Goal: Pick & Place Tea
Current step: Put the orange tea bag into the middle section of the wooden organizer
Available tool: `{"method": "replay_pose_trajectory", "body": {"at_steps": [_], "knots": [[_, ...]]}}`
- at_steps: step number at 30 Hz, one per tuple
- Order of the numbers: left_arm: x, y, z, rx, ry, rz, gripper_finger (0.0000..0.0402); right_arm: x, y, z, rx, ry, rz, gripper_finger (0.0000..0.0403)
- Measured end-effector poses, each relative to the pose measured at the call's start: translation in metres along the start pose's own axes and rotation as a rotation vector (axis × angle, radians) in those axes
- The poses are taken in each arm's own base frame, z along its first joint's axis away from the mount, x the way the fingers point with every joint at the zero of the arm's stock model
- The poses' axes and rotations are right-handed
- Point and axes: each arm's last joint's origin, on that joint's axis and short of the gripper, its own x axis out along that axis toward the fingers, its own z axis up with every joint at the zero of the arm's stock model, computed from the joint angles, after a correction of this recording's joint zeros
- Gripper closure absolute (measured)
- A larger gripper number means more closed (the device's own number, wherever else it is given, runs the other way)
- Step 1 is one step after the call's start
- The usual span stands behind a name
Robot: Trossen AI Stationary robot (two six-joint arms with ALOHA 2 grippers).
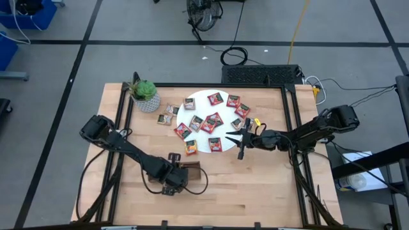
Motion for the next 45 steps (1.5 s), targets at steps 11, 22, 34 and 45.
{"method": "replay_pose_trajectory", "body": {"at_steps": [11,22,34,45], "knots": [[-0.022,0.004,0.002,-0.042,-0.078,-0.005,0.0381,0.000,0.000,0.000,0.000,0.000,0.000,0.0342],[-0.095,0.026,-0.004,-0.138,-0.356,0.074,0.0384,0.000,0.000,0.000,0.000,0.000,-0.001,0.0342],[-0.067,0.122,0.008,-0.359,-0.229,0.112,0.0237,0.000,0.000,-0.001,-0.012,0.007,-0.001,0.0342],[0.006,0.159,0.021,-0.276,-0.103,0.004,0.0090,0.000,0.000,-0.002,-0.018,0.016,0.000,0.0342]]}}
